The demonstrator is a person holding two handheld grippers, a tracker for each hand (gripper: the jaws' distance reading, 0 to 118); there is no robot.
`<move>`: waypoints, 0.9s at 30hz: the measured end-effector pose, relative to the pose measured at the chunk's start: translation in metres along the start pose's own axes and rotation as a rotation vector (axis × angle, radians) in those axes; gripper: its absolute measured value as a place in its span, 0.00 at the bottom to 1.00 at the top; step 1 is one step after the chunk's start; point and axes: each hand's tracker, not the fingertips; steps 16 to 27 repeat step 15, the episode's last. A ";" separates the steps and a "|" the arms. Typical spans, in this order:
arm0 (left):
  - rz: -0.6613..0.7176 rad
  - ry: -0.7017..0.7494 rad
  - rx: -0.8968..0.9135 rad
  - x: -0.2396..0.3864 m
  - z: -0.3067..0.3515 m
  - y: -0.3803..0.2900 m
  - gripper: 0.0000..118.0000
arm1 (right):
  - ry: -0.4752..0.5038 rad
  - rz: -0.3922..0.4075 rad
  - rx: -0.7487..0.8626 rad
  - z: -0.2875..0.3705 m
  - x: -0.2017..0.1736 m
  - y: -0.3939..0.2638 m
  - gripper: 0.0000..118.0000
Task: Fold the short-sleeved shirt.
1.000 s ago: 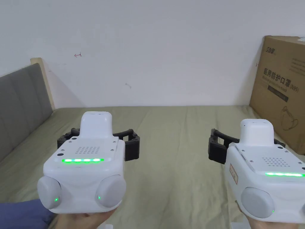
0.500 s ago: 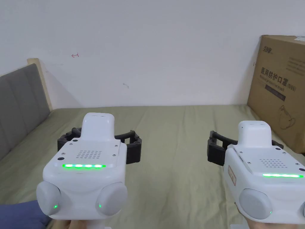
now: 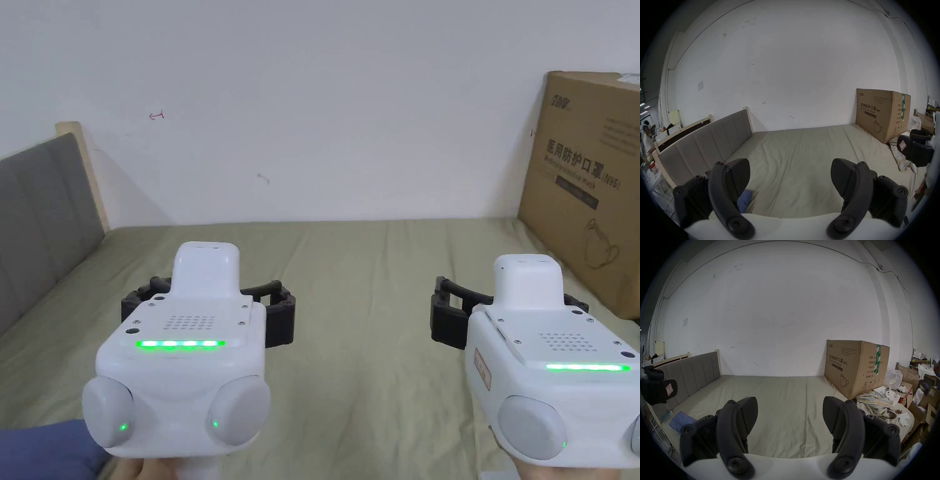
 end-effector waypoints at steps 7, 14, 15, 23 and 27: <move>0.003 -0.011 0.008 -0.002 0.003 0.001 0.89 | -0.001 0.012 -0.005 0.000 -0.001 -0.001 0.74; -0.011 -0.007 0.042 -0.003 0.005 -0.005 0.89 | 0.002 0.014 -0.008 0.000 -0.002 -0.002 0.74; -0.004 -0.012 0.042 -0.004 0.005 -0.005 0.89 | 0.002 0.014 -0.008 0.000 -0.003 -0.002 0.74; -0.004 -0.012 0.042 -0.004 0.005 -0.005 0.89 | 0.002 0.014 -0.008 0.000 -0.003 -0.002 0.74; -0.004 -0.012 0.042 -0.004 0.005 -0.005 0.89 | 0.002 0.014 -0.008 0.000 -0.003 -0.002 0.74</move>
